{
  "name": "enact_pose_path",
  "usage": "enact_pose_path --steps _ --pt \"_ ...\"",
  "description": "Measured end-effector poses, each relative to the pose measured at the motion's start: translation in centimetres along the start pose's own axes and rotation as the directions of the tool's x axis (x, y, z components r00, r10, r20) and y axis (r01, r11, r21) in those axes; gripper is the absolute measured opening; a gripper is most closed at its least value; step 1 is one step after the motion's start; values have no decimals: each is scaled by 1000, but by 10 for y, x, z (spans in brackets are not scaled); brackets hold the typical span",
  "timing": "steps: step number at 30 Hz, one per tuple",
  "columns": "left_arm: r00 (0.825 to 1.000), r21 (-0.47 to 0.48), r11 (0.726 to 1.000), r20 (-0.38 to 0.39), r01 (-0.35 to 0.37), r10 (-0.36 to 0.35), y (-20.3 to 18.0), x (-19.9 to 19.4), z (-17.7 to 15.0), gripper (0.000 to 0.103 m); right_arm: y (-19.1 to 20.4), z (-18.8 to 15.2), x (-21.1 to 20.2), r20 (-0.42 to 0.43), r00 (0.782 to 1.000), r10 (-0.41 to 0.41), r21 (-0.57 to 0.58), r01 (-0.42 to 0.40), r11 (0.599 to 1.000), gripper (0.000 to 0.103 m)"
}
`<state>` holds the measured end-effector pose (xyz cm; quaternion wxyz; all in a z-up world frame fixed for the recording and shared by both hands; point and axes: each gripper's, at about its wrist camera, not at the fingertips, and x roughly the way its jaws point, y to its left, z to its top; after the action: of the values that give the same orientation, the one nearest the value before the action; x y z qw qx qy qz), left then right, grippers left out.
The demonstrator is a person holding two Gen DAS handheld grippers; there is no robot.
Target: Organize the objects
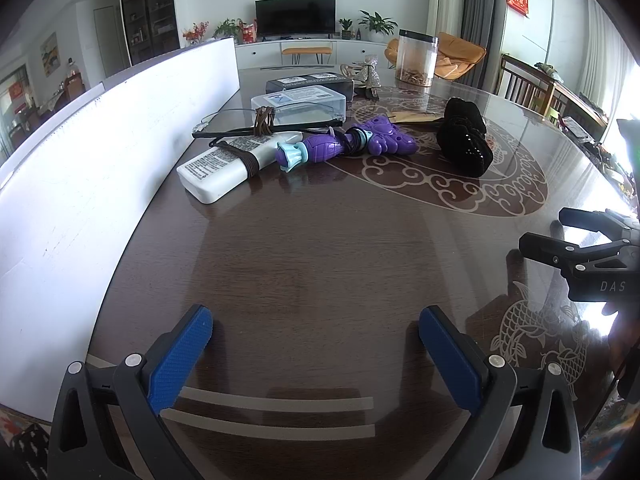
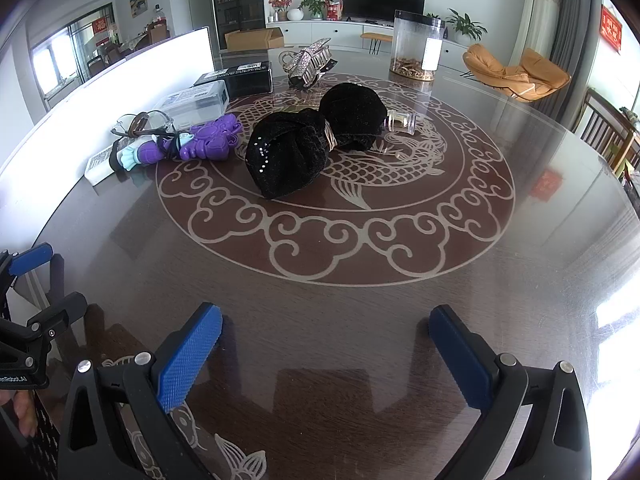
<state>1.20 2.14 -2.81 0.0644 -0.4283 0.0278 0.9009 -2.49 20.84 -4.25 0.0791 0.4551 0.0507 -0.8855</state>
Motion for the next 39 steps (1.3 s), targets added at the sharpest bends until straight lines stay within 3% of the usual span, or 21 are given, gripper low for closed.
enact_pose_path --steps 39 --pt "999 -5 1000 -33 -3 3 13 -4 -4 103 0 0 0 0 1000 2 -1 -2 1000 103"
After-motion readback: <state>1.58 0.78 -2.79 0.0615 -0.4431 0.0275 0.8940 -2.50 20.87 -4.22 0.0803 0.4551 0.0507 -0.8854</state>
